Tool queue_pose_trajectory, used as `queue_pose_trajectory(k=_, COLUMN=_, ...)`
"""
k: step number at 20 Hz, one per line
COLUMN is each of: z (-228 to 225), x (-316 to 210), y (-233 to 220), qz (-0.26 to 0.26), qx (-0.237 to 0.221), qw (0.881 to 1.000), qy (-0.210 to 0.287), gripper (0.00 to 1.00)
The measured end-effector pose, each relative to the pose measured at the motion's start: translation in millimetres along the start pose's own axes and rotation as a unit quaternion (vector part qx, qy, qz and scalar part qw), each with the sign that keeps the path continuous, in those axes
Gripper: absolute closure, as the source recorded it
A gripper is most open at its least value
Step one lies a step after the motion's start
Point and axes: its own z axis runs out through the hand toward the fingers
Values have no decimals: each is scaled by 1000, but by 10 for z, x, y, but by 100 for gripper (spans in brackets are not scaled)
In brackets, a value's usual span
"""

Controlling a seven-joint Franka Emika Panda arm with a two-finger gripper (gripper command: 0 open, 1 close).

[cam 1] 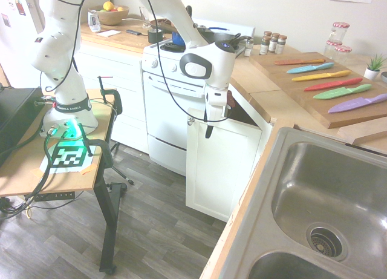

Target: Close the cabinet

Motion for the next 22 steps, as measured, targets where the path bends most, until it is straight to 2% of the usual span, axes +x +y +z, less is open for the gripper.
queue_pose_trajectory(k=22, z=31, x=-90, y=-122, qz=-44, qx=-13, qw=999, qy=23, gripper=100)
